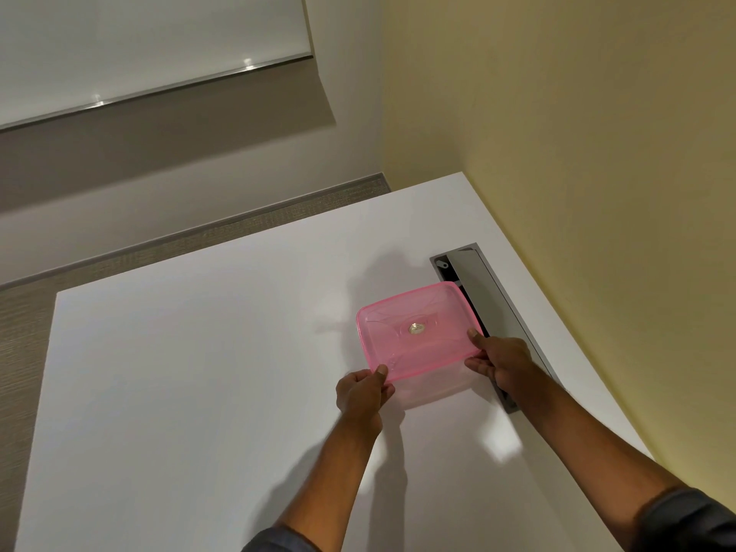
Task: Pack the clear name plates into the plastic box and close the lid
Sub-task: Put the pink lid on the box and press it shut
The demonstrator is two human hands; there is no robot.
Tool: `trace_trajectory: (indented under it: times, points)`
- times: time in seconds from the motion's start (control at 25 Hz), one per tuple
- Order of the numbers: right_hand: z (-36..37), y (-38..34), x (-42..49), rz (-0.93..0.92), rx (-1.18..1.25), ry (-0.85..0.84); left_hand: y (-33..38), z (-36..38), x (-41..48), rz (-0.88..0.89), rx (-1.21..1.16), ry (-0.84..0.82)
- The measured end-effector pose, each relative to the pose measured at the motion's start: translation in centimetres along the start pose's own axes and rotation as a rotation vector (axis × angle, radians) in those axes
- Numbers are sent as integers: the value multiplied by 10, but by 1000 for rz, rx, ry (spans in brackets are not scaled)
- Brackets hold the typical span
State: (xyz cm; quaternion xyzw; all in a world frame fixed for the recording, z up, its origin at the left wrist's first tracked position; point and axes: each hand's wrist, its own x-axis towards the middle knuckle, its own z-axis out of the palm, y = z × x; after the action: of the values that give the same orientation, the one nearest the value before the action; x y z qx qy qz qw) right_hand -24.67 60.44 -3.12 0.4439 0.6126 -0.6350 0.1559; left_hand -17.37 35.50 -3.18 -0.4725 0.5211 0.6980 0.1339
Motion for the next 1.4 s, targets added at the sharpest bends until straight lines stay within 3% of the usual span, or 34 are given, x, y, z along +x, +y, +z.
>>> trace_trajectory:
  times: [0.16, 0.68, 0.8, 0.92, 1.04, 1.2, 1.4]
  points:
    - [2, -4, 1, 20, -14, -11, -2, 5, -1, -13, 24, 62]
    - [-3, -10, -3, 38, -51, 5, -3, 1, 2, 0, 91, 10]
    - [-7, 0, -4, -113, -150, -30, 2, 7, 0, 218, 403, 104]
    - [-8, 0, -4, -374, -558, 78, 14, 16, 7, 604, 790, 219]
    - [0, -12, -1, -550, -849, 143, 30, 33, 23, 840, 1069, 218]
    - [18, -27, 13, -587, -993, 167, 36, 47, 51, 1034, 1412, 134]
    - [46, -27, 28, -472, -983, 262, 17, 49, 67, 1138, 1436, 187]
